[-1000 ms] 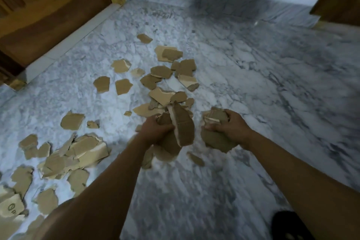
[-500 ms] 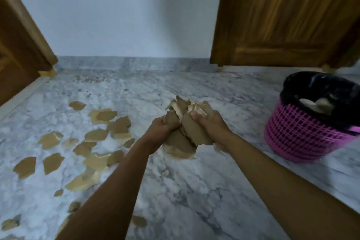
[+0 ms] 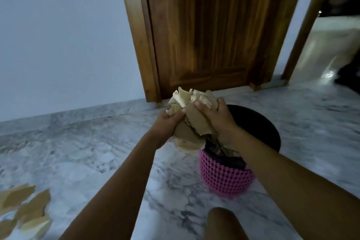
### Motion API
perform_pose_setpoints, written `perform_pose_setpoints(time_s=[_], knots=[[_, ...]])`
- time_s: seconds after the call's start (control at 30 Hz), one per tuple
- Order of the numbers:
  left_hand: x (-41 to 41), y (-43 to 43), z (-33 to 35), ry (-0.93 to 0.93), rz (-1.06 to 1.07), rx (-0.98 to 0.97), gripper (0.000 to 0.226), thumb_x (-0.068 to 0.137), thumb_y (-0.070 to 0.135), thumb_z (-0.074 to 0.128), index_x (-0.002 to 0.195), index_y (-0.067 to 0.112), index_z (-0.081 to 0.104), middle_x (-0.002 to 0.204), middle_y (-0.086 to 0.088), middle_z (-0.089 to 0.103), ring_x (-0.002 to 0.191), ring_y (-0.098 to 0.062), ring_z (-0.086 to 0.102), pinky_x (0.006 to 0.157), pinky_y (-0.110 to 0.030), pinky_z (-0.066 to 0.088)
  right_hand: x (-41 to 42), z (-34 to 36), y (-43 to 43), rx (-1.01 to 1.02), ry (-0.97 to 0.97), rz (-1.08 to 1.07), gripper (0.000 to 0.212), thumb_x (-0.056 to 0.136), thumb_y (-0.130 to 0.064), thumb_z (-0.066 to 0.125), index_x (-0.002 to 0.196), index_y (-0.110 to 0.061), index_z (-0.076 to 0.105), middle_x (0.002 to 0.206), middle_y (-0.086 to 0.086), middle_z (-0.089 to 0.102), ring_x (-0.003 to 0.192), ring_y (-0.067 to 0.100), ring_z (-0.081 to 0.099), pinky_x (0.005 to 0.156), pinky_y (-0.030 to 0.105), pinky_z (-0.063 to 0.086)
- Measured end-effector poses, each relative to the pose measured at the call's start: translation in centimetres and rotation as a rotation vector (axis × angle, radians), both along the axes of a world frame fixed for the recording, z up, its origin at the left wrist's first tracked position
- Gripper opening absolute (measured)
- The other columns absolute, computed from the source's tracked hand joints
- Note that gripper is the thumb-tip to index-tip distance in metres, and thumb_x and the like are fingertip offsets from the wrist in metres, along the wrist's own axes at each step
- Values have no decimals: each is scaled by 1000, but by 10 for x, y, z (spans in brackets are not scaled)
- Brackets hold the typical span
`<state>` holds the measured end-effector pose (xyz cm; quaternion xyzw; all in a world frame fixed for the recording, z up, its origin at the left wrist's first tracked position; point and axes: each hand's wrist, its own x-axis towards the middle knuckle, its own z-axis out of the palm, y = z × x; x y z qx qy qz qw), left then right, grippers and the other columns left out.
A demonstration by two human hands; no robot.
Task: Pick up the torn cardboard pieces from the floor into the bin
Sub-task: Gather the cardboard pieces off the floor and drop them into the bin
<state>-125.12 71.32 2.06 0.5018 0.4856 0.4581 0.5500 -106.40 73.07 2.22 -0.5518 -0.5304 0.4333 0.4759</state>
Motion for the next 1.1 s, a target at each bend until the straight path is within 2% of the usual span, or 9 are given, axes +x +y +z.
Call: perform_pose_setpoints(time_s=[0.2, 0.27, 0.33, 0.47, 0.53, 0.6, 0.77, 0.93, 1.1], knots=[[109, 84, -20, 19, -152, -94, 36, 97, 37, 56, 123, 12, 63, 116, -13, 70, 111, -31, 66, 97, -48, 52, 106, -19, 55, -1, -171, -113, 49, 95, -56, 53, 122, -17, 43, 104, -9, 57, 93, 12, 58, 82, 33, 46], [138, 106, -38, 98, -212, -128, 37, 95, 43, 55, 117, 16, 66, 113, -13, 70, 107, -34, 66, 97, -52, 51, 137, -40, 67, -44, -242, -144, 46, 97, -57, 48, 121, -19, 42, 100, -12, 56, 90, 12, 58, 80, 32, 46], [153, 116, -53, 218, -252, -151, 34, 98, 45, 51, 117, 21, 65, 112, -11, 69, 104, -33, 66, 96, -53, 51, 157, -61, 71, -155, -333, -110, 51, 96, -62, 47, 125, -21, 41, 112, -3, 60, 94, 20, 60, 78, 36, 50], [168, 121, -79, 556, -310, -199, 50, 100, 48, 44, 139, 17, 50, 127, -4, 58, 114, -25, 56, 100, -44, 48, 185, -96, 76, -332, -521, -83, 84, 87, -73, 52, 149, -20, 31, 148, 9, 42, 124, 33, 52, 97, 47, 48], [162, 117, -88, 609, -303, -195, 55, 98, 48, 49, 145, 20, 44, 132, -6, 57, 109, -23, 57, 93, -36, 48, 188, -103, 75, -329, -593, -123, 82, 88, -71, 52, 147, -18, 35, 149, 11, 41, 127, 34, 50, 96, 45, 47], [150, 113, -89, 633, -280, -154, 55, 96, 47, 55, 144, 21, 46, 126, -3, 62, 102, -20, 61, 87, -33, 50, 186, -103, 75, -329, -626, -111, 71, 91, -67, 51, 140, -16, 43, 140, 12, 48, 117, 33, 54, 87, 40, 48], [100, 90, -57, 632, -147, -95, 40, 93, 44, 61, 128, 24, 62, 111, 1, 68, 107, -20, 63, 93, -37, 53, 132, -80, 76, -246, -692, 8, 40, 95, -61, 50, 107, -25, 60, 100, 1, 65, 84, 20, 62, 80, 43, 57], [-1, 30, -20, 683, -34, -79, 40, 94, 44, 60, 128, 24, 62, 115, 0, 68, 101, -15, 63, 90, -37, 55, 12, -47, 52, -97, -729, 225, 30, 94, -56, 53, 85, -28, 59, 90, -1, 65, 80, 18, 62, 74, 37, 54], [-152, -94, -5, 677, 223, -176, 41, 93, 46, 61, 128, 24, 62, 119, 0, 66, 104, -19, 65, 85, -34, 53, -139, -34, -19, 86, -732, 514, 26, 92, -47, 62, 80, -24, 66, 82, -4, 65, 83, 21, 62, 71, 31, 48]])
